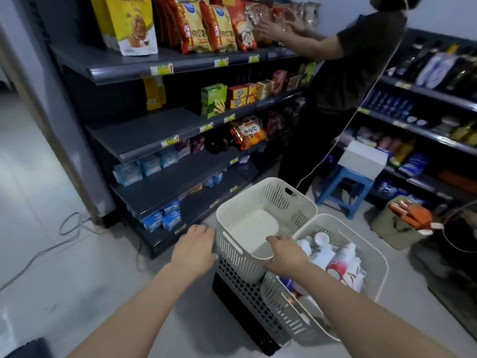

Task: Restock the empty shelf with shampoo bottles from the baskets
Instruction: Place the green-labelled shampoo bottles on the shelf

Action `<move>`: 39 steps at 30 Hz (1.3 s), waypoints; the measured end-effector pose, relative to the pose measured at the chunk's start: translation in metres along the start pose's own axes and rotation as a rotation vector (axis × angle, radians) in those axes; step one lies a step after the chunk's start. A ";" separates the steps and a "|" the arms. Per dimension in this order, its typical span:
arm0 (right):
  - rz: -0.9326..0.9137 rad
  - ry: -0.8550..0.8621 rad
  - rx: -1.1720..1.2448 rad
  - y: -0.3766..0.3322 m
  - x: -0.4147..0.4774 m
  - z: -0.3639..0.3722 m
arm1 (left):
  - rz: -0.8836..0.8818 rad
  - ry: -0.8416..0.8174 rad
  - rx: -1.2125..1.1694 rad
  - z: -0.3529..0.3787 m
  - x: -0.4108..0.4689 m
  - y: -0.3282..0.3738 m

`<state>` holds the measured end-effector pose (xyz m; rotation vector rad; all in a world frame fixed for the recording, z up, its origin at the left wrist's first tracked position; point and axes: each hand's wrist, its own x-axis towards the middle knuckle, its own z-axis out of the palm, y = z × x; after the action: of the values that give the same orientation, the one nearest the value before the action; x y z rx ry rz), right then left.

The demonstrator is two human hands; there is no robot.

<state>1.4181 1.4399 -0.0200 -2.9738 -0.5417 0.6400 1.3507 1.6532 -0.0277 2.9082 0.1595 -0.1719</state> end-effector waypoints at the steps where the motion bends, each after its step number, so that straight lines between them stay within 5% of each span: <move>1: 0.022 -0.004 0.017 0.011 -0.004 0.002 | 0.019 -0.014 -0.009 0.002 0.003 0.011; 11: 0.174 -0.026 0.065 0.122 -0.020 0.025 | 0.176 -0.105 0.020 0.042 0.038 0.119; 24: 0.173 -0.141 0.128 0.273 0.011 0.058 | 0.107 -0.280 0.033 0.120 0.087 0.263; 39: 0.194 -0.152 0.329 0.319 0.035 0.102 | -0.017 -0.379 0.109 0.217 0.132 0.304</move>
<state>1.5102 1.1508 -0.1653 -2.6989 -0.1353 0.8805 1.4953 1.3213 -0.1895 2.9134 0.1130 -0.7467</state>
